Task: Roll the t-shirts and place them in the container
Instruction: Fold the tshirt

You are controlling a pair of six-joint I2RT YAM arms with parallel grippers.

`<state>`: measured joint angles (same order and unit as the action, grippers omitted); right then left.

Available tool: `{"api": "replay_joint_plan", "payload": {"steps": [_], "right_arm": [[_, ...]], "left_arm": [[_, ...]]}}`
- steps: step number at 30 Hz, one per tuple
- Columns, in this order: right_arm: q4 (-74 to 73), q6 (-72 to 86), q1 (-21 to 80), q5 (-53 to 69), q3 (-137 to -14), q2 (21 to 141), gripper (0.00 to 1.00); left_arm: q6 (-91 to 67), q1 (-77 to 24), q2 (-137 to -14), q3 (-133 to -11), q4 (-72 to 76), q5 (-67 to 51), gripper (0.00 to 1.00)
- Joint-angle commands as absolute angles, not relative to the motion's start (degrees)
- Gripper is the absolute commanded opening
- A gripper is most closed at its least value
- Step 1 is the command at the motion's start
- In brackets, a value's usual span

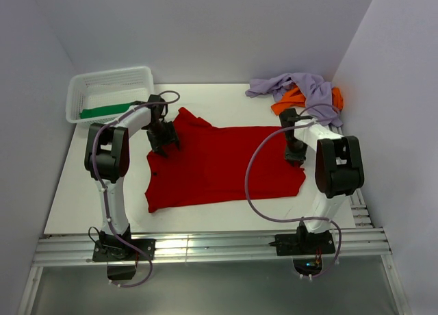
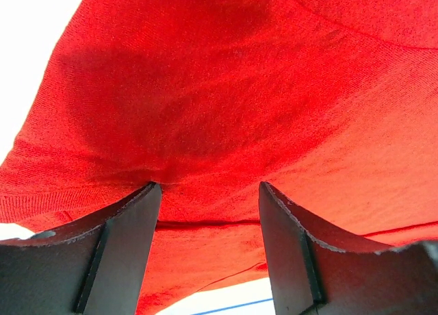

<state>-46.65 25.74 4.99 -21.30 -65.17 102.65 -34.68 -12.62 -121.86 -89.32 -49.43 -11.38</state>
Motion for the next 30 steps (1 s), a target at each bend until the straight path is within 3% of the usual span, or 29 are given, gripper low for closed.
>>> {"api": "replay_joint_plan", "payload": {"steps": [1, 26, 30], "right_arm": [[-44.5, 24.2, 7.5, -19.5, -65.5, 99.7, 0.36], [-43.5, 22.1, 14.7, -21.0, -67.6, 104.7, 0.38], [-45.0, 23.4, 14.6, -23.9, -68.3, 106.6, 0.33]], "left_arm": [[-32.5, -12.5, -131.2, -85.5, -37.1, -6.9, 0.66], [-32.6, -12.5, -129.5, -87.2, -38.4, -7.0, 0.66], [-32.6, -12.5, -130.0, -87.0, -38.2, -7.0, 0.66]]}}
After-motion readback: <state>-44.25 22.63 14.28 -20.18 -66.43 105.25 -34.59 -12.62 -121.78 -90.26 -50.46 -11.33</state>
